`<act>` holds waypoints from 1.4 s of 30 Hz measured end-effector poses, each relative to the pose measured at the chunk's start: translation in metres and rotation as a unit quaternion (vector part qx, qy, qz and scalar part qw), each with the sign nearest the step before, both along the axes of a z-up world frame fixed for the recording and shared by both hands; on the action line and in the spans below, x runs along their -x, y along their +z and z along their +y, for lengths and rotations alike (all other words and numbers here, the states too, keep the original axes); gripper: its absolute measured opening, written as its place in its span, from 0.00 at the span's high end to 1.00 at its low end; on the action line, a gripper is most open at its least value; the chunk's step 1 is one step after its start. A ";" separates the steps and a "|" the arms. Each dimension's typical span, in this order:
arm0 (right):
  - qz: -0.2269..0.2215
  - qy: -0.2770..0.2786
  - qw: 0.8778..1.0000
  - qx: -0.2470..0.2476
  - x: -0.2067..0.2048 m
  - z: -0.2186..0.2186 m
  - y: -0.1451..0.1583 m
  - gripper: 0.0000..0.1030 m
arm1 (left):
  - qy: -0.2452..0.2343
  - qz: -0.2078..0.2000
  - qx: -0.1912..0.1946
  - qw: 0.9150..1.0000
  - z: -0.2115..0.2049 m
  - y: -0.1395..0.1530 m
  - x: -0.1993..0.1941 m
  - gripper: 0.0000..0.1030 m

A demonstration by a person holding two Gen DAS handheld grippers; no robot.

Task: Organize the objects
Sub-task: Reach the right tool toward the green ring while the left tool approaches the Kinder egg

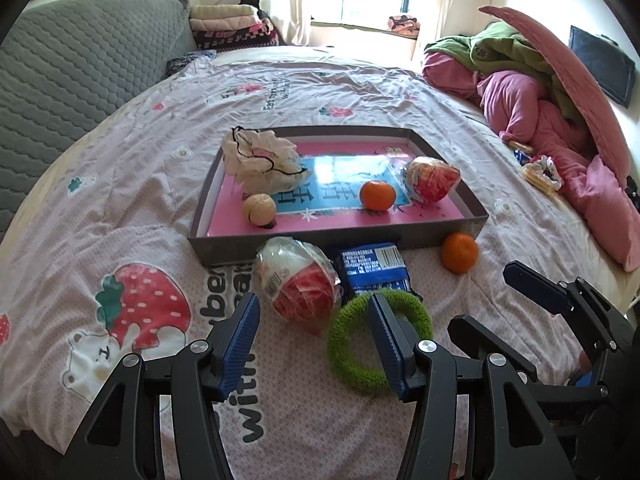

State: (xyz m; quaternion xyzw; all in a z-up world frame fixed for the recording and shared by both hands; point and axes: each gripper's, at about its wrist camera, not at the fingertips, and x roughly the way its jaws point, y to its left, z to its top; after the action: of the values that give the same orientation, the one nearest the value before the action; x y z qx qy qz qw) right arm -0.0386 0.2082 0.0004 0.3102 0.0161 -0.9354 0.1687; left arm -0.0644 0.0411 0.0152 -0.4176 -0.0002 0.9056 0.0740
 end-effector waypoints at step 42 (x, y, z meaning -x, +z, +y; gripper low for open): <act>-0.068 0.001 0.997 -0.032 0.019 -0.022 -0.042 0.35 | 0.021 -0.019 -0.017 0.999 0.005 -0.020 0.038 0.44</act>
State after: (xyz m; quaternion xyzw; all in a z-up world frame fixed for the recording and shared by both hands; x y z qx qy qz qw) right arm -0.0580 0.1861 -0.0419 0.3782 0.0343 -0.9112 0.1601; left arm -0.1025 0.0458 -0.0051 -0.4330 -0.0261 0.8989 0.0620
